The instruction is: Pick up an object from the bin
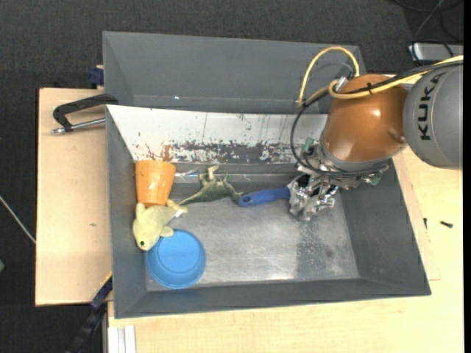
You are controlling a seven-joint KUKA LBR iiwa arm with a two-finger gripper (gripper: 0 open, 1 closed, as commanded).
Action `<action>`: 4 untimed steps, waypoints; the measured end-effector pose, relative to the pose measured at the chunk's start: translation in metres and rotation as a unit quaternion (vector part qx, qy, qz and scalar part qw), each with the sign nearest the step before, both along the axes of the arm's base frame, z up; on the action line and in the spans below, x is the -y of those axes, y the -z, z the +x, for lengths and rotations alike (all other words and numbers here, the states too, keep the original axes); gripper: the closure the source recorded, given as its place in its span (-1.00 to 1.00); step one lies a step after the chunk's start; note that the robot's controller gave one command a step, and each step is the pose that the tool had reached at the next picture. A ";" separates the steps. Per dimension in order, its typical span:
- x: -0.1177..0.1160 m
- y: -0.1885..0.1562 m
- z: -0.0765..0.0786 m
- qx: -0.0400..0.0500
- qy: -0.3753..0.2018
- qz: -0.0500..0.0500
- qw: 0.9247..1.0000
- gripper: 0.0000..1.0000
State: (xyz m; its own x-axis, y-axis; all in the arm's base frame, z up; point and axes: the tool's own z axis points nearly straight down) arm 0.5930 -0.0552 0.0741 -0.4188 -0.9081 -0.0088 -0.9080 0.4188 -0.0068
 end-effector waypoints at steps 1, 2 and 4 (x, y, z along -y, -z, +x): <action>0.005 0.000 -0.001 -0.003 0.001 -0.004 1.000 -1.00; -0.029 -0.030 0.004 -0.001 -0.069 -0.002 0.998 -1.00; -0.146 -0.014 0.009 -0.001 -0.259 -0.001 0.966 -1.00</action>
Offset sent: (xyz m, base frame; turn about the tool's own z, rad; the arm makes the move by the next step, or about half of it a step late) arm 0.0000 0.0000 0.0000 0.0000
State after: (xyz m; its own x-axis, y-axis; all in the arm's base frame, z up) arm 0.6015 0.0912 0.0882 0.0913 -0.9958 -0.0064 -0.9958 -0.0913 -0.0047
